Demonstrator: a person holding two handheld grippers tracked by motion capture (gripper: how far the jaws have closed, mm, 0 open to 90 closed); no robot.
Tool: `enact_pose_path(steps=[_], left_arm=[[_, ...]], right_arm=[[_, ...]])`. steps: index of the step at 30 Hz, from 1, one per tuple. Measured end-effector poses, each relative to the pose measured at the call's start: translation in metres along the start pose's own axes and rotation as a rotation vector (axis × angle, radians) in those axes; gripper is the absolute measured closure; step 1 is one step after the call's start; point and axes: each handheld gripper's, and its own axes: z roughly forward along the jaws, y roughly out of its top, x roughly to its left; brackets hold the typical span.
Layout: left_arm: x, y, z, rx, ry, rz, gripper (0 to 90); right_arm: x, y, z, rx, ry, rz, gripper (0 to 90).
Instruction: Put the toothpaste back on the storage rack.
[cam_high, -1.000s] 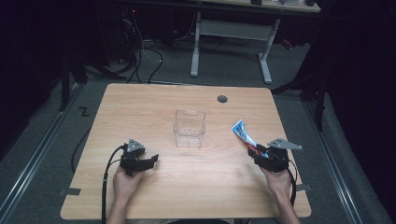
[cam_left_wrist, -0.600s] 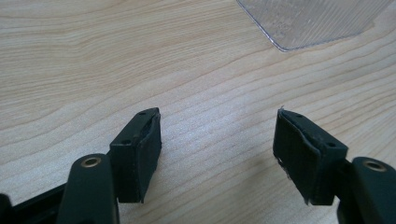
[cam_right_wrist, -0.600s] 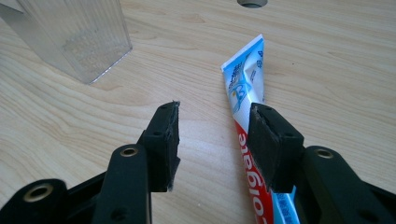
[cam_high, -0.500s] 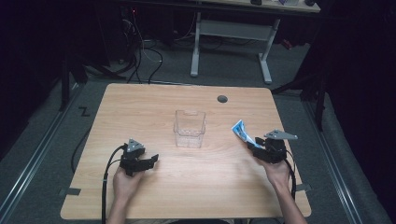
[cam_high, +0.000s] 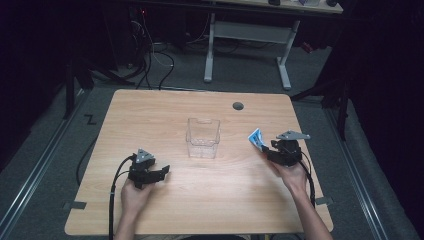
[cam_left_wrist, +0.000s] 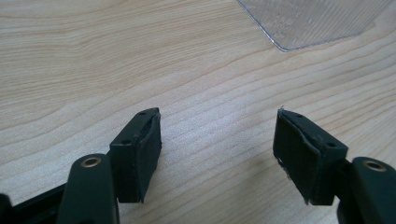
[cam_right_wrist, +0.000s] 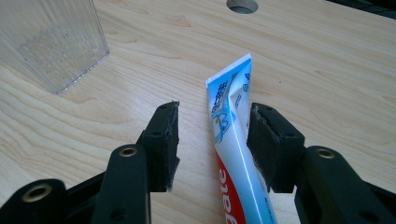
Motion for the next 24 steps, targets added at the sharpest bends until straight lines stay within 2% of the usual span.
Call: enact_pose_path(steps=[9,19,24], left_arm=[[0.000,0.000,0.000,0.000,0.000,0.001,33.0],[0.000,0.000,0.000,0.001,0.000,0.000,32.9],[0.000,0.000,0.000,0.000,0.000,-0.001,32.9]], right_arm=[[-0.001,0.016,0.008,0.032,0.008,-0.025,53.5],[0.002,0.034,0.012,0.019,0.028,-0.038,53.1],[0.004,0.044,0.016,0.036,0.022,-0.059,53.1]])
